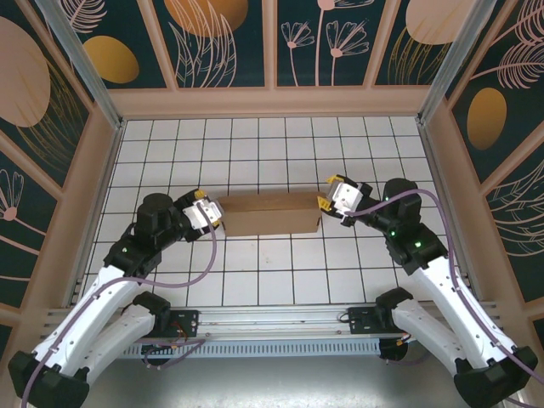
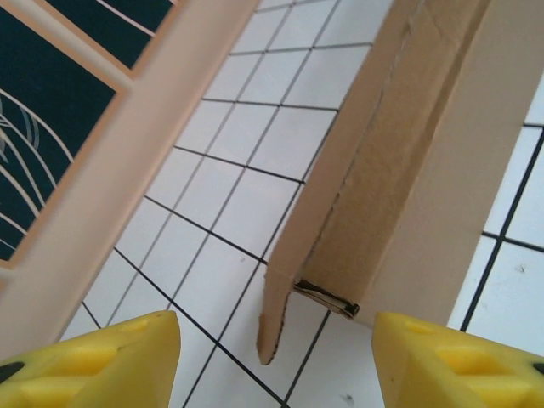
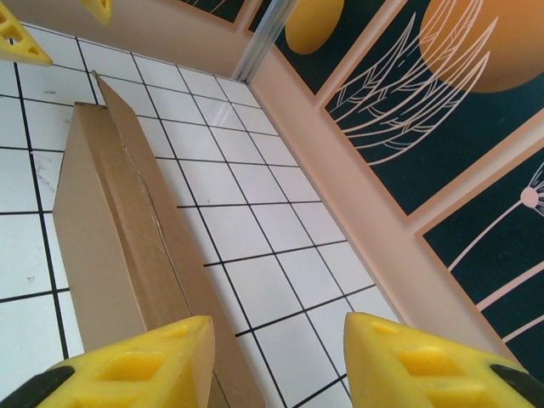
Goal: Fold the paper box
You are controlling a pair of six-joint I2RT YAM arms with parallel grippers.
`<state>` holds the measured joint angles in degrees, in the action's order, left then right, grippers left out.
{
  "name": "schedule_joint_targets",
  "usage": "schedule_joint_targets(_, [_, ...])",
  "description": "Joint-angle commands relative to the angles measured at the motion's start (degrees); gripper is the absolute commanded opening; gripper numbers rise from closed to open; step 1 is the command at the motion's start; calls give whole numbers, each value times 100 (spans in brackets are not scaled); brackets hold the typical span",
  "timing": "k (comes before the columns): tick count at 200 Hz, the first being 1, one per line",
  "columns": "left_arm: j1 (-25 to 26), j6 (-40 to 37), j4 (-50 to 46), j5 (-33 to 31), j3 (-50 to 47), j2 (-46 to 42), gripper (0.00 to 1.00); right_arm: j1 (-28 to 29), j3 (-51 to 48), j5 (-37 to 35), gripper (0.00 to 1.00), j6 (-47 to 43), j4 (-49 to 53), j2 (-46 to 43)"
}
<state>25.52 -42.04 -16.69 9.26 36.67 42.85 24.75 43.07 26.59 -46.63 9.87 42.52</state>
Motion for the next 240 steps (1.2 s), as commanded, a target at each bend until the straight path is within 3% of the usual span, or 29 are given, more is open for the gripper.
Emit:
schedule_joint_targets(1, [-46, -216, 128, 50, -156, 68, 59, -115, -46, 373, 44, -37, -15, -198])
schedule_joint_targets(72, [-214, 2, 706, -125, -206, 459, 45, -310, -280, -96, 38, 13, -67, -183])
schedule_joint_targets(124, [-214, 11, 822, -121, -107, 715, 36, -416, -276, -40, 35, 260, -242, -149])
schedule_joint_targets(175, [-214, 76, 983, -187, -80, 882, 20, -463, -273, -139, 33, 295, -218, -143])
schedule_joint_targets(240, [-214, 118, 1026, -100, -28, 907, 6, -471, -92, -366, 35, -185, 428, 229])
